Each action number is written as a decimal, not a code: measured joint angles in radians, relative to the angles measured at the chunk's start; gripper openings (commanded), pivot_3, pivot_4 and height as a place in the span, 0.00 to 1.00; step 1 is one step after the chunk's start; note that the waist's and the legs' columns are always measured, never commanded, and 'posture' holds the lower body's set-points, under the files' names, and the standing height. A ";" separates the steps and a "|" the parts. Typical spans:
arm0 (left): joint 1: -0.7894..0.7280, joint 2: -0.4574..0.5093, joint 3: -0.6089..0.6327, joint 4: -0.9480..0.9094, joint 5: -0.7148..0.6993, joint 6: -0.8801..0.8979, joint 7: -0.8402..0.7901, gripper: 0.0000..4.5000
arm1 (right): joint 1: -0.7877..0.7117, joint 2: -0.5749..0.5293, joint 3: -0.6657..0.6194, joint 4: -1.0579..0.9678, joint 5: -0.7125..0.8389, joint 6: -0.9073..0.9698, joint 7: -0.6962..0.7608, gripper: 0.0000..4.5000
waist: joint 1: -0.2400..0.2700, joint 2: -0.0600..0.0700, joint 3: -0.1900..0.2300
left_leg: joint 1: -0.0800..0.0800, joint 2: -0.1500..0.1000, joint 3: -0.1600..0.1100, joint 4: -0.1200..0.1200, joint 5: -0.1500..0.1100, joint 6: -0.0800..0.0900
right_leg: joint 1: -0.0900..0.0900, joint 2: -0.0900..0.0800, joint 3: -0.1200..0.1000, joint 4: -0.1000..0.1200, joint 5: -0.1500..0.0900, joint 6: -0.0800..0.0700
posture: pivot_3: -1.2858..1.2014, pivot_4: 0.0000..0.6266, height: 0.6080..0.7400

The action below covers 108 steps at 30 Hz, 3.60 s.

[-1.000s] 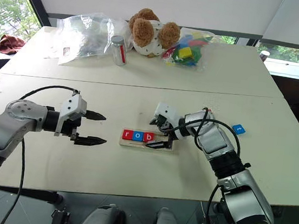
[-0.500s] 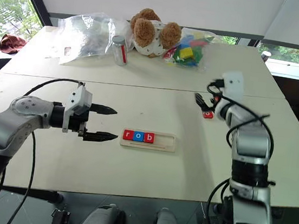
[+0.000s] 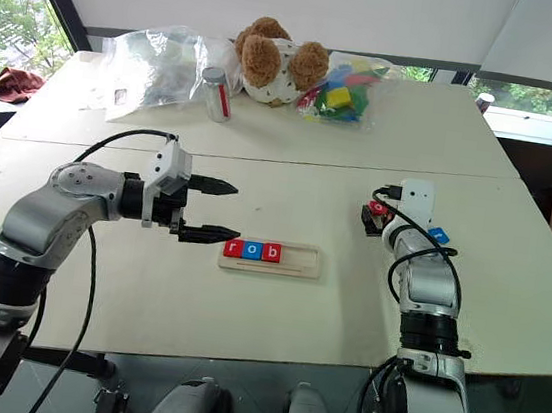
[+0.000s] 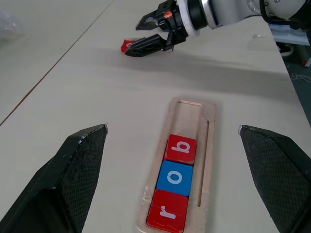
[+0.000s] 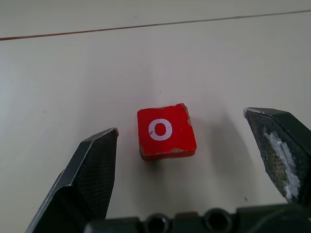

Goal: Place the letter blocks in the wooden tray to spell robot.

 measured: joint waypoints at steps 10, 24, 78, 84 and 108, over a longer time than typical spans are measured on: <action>0.020 0.003 0.000 -0.002 0.002 0.000 0.026 1.00 | -0.052 0.004 0.031 0.144 0.000 -0.104 -0.005 0.38 | 0.002 0.000 0.000 | 0.001 0.000 0.000 0.000 0.001 -0.002 | 0.001 0.000 0.000 0.000 0.000 0.000 | 0.52 0.24 1.00; 0.017 -0.009 -0.032 0.002 0.021 -0.016 -0.005 1.00 | 0.133 0.122 -0.029 -0.473 0.006 0.263 -0.188 0.27 | 0.006 0.000 0.000 | -0.001 0.001 -0.002 -0.001 0.001 -0.002 | 0.000 0.000 -0.001 0.001 0.000 0.000 | 0.52 0.24 1.00; 0.141 0.189 0.024 -0.096 -0.025 0.016 -0.104 1.00 | 0.161 -0.513 0.220 0.129 0.154 -0.463 1.024 0.94 | 0.008 0.000 0.001 | 0.004 0.002 0.000 0.000 -0.003 0.006 | 0.007 -0.001 -0.001 -0.006 0.000 0.000 | 0.52 0.24 1.00; 0.140 0.188 0.022 -0.104 -0.021 0.014 -0.091 1.00 | 0.162 -0.504 0.216 0.132 0.155 -0.461 1.009 0.34 | 0.008 0.000 0.001 | 0.004 0.002 0.000 0.000 -0.003 0.005 | 0.007 -0.001 -0.001 -0.006 0.000 0.000 | 0.52 0.24 1.00; 0.153 0.189 0.011 -0.043 0.048 -0.045 -0.105 1.00 | -0.056 -0.358 0.511 -0.106 0.095 -0.294 1.079 0.25 | 0.022 0.000 0.001 | 0.001 0.000 -0.001 0.001 -0.003 0.005 | 0.004 -0.002 -0.002 -0.006 0.000 0.000 | 0.52 0.24 1.00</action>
